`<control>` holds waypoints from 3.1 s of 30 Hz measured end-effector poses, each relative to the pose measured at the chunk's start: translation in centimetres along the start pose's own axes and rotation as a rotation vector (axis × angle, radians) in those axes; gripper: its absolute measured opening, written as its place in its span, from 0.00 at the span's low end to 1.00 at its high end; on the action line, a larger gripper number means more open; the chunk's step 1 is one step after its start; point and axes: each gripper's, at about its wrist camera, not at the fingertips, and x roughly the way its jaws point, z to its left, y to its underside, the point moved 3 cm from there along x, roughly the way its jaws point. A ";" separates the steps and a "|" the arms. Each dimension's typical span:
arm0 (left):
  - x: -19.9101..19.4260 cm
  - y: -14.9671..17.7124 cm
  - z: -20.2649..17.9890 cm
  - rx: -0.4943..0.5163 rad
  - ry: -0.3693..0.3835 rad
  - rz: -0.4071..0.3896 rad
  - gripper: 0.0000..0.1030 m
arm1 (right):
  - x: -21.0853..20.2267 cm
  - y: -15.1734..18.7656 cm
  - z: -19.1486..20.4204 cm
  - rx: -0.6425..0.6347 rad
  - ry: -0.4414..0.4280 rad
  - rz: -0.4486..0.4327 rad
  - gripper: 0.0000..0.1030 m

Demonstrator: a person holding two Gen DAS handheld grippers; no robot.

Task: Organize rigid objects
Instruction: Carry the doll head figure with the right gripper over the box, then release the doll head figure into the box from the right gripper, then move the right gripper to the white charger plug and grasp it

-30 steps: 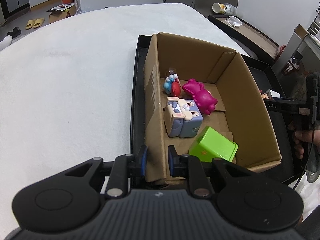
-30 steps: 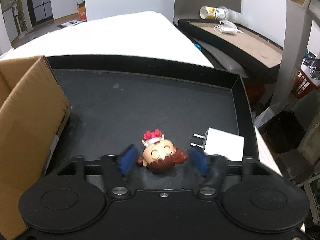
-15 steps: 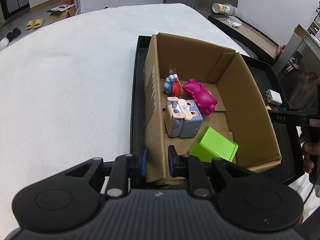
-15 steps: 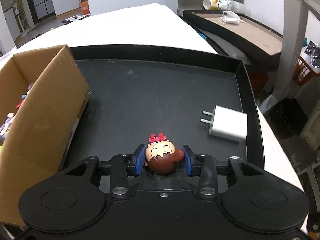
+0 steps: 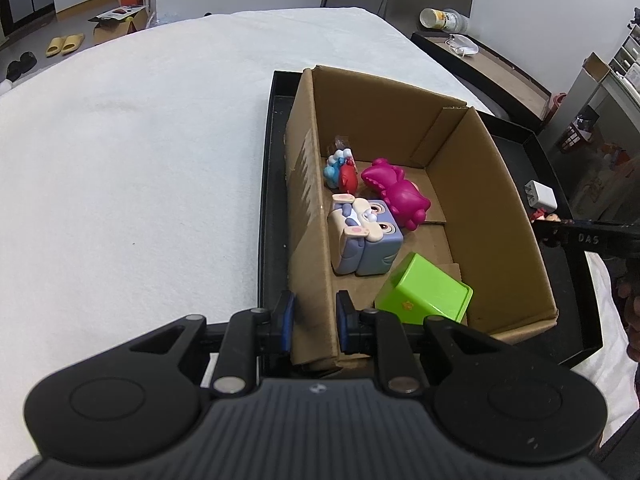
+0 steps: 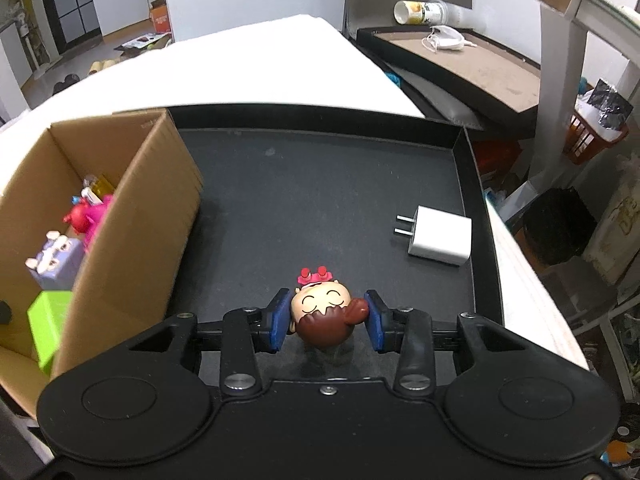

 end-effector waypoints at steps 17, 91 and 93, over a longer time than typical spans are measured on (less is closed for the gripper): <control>-0.7 0.3 0.4 0.001 0.027 -0.026 0.18 | -3.6 -3.3 3.5 -0.079 -0.002 -0.072 0.37; -0.3 0.2 -0.3 0.037 -0.025 -0.022 0.18 | -2.5 -2.3 -4.4 0.113 -0.001 -0.170 0.79; -0.1 0.2 -0.4 0.037 -0.030 -0.018 0.18 | -1.9 -2.0 -5.0 0.142 -0.018 -0.164 0.79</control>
